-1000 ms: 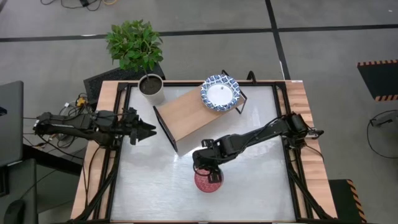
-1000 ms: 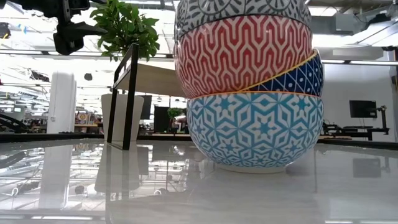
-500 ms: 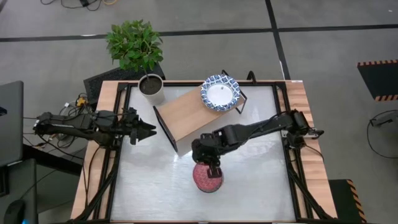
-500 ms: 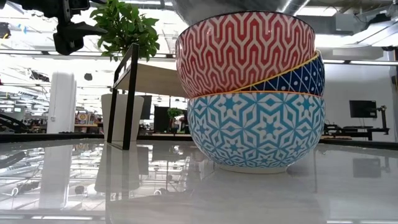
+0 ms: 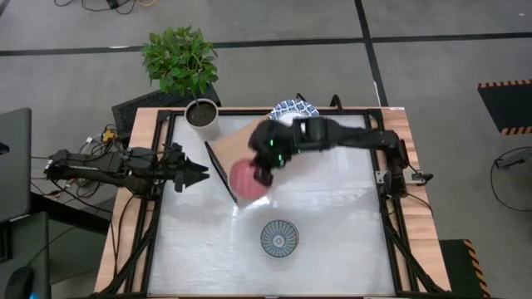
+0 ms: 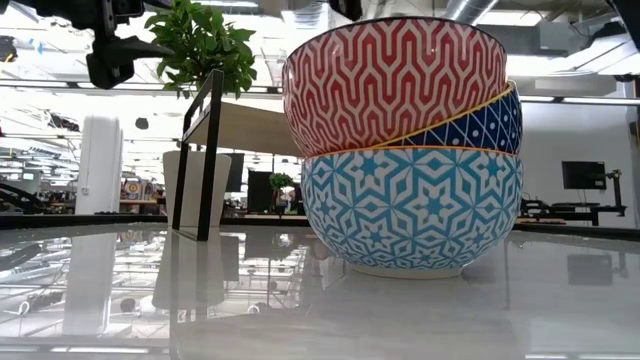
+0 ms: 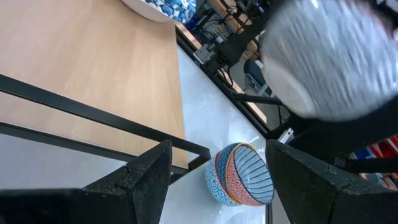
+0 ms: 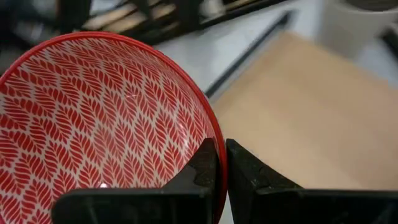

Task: Place and stack bowls onto a shelf
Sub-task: Put the red bowl on the shelf

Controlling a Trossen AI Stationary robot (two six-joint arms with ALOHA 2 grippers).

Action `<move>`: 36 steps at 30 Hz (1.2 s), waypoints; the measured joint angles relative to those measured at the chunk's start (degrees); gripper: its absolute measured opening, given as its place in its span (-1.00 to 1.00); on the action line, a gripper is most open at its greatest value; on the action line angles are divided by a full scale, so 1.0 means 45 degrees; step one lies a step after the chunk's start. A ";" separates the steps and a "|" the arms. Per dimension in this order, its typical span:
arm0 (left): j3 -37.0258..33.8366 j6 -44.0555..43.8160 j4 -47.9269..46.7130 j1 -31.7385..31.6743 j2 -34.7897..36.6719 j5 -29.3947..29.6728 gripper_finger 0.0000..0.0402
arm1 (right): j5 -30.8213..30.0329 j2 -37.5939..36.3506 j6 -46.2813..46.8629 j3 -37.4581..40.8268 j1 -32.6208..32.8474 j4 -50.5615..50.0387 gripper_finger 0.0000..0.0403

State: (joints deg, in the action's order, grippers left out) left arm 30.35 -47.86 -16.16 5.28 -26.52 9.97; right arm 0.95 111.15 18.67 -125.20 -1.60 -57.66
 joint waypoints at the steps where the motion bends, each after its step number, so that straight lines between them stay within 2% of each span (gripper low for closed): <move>1: 0.0000 0.0004 0.0000 0.0000 -0.0002 0.0080 0.23 | -0.0087 0.0000 0.0336 -0.0046 -0.0296 -0.0005 -0.81; 4: 0.0000 0.0034 -0.0022 0.0000 -0.0001 0.0349 0.23 | -0.0287 0.0000 0.1405 -0.0049 -0.1178 -0.0006 -0.81; 12: 0.0000 0.0010 -0.0363 -0.0001 0.0000 0.0902 0.23 | -0.0215 0.0211 0.1747 0.0003 -0.2508 0.0189 -0.81; 26: 0.0000 -0.0175 -0.0663 -0.0007 -0.0024 0.1089 0.23 | 0.0592 0.2110 0.1985 0.0014 -0.3033 0.0069 -0.81; 36: -0.0002 -0.0317 -0.0983 -0.0005 -0.0019 0.1123 0.23 | 0.0836 0.2628 0.2088 0.0004 -0.2971 -0.0336 -0.81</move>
State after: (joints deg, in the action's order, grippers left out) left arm 30.34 -49.28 -20.59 5.26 -26.61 15.03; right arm 4.71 122.98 28.07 -125.19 -14.97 -59.18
